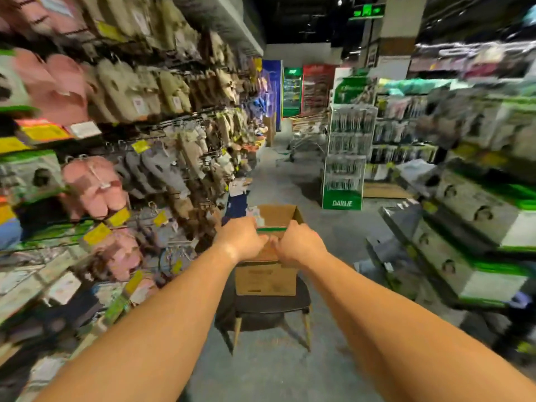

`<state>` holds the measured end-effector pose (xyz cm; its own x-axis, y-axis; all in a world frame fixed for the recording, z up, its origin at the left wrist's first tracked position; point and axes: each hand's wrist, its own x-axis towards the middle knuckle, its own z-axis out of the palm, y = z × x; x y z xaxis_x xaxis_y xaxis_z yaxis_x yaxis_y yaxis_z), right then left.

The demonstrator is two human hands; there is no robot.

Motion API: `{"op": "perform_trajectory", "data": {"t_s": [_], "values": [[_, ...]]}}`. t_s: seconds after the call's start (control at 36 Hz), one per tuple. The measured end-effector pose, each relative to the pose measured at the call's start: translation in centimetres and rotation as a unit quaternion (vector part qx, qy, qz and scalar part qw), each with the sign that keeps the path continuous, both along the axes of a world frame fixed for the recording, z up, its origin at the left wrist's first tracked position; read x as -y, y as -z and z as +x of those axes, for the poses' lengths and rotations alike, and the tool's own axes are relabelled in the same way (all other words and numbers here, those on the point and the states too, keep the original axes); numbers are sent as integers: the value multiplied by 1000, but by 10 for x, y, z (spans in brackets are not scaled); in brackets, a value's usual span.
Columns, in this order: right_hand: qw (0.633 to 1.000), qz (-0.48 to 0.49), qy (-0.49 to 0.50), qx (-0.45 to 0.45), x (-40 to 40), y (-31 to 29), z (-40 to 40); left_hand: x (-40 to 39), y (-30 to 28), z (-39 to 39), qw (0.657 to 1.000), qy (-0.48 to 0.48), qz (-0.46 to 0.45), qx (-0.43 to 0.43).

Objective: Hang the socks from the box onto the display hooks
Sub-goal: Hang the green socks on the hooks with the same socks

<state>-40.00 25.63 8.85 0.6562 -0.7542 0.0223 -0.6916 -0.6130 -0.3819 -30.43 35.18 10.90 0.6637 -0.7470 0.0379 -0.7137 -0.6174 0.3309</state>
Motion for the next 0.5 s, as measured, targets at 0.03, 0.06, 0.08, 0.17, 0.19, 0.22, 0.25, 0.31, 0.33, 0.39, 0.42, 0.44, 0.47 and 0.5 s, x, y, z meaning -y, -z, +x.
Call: {"op": "perform_trajectory", "data": {"t_s": [0.03,0.06,0.08,0.17,0.19,0.22,0.25,0.31,0.33,0.39,0.42,0.44,0.47,0.5], "values": [[1000,4,1,0,10,3,4,10,3,6,1000,0,1,-3],[1000,9,2,1,19,6,10,20,7,12,1000,0,2,-7],[1000,14,2,3,29,11,16,29,12,19,1000,0,4,-15],[1000,23,-1,-2,56,27,38,58,29,45,999,-2,10,-30],[1000,29,-2,-9,66,33,46,68,35,55,999,-7,12,-34],[999,33,-4,-15,75,40,55,77,43,67,999,-10,15,-40],[999,37,-5,-23,85,45,65,88,50,78,999,-11,16,-47],[998,44,-8,-38,105,57,86,108,64,101,998,-13,22,-63],[998,47,-11,-43,116,64,98,119,71,113,997,-12,26,-70],[997,56,-12,-48,136,78,122,139,87,138,996,-8,27,-81],[997,62,-10,-52,146,86,134,150,93,151,995,-7,30,-90],[996,66,-9,-58,156,92,145,161,100,163,994,-7,33,-100],[995,71,-8,-68,165,98,156,171,106,175,993,-6,38,-109],[994,74,-8,-79,175,105,167,182,113,187,992,-3,42,-119]]}}
